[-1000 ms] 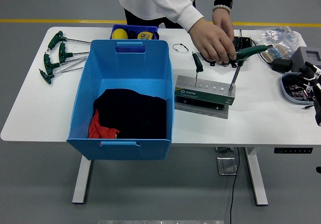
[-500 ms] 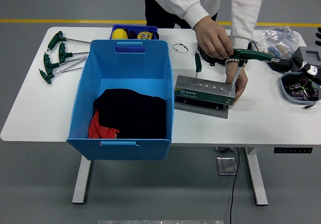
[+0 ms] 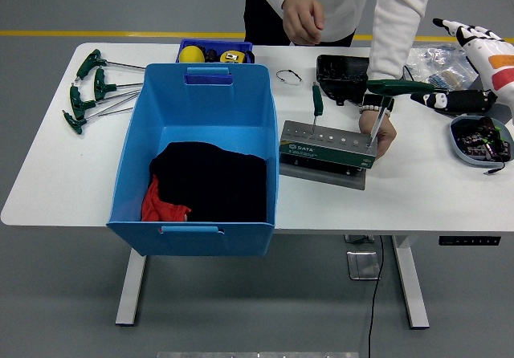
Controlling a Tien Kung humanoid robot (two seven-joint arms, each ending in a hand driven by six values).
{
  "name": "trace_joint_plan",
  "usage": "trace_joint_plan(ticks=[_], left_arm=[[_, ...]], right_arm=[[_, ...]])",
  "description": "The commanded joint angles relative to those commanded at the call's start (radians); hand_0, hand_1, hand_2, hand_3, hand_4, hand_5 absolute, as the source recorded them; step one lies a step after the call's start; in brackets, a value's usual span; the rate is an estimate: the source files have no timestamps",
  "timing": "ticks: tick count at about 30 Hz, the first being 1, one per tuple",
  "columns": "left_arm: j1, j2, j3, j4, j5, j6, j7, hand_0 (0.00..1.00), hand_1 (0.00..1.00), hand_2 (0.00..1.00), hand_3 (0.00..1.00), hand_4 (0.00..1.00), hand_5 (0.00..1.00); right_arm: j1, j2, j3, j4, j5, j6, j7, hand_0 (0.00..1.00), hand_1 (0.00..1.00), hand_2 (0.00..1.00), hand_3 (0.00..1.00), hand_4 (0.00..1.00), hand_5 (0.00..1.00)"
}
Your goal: Lift tool from toolbox,place it in box,lift tool from toolbox,place it in box
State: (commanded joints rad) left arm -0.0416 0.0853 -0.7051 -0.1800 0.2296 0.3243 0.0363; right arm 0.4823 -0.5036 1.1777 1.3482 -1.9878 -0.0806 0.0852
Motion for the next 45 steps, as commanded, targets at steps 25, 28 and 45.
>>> trace_joint_plan(ticks=[25,28,45], left_arm=[[-0.003,0.013,0.029,0.000,-0.017,0.008,-0.002,0.524,0.496,0.551,0.760,0.821,0.771],[-0.005,0.013,0.026,0.000,-0.015,0.010,-0.003,0.524,0.496,0.551,0.760,0.821,0.771],[-0.008,0.012,0.021,0.000,-0.011,0.011,-0.005,0.515,0.487,0.543,0.760,0.825,0.770]], right_arm=[[0.342,0.101,-0.419,-0.429,-0.026,0.059,-0.029,0.387,0.464,0.470,0.631,0.998,0.707],[0.354,0.106,-0.429,-0.445,-0.032,0.052,-0.036,0.387,0.464,0.470,0.631,0.998,0.707],[0.370,0.120,-0.481,-0.485,-0.017,0.050,-0.058,0.256,0.303,0.308,0.367,0.998,0.769]])
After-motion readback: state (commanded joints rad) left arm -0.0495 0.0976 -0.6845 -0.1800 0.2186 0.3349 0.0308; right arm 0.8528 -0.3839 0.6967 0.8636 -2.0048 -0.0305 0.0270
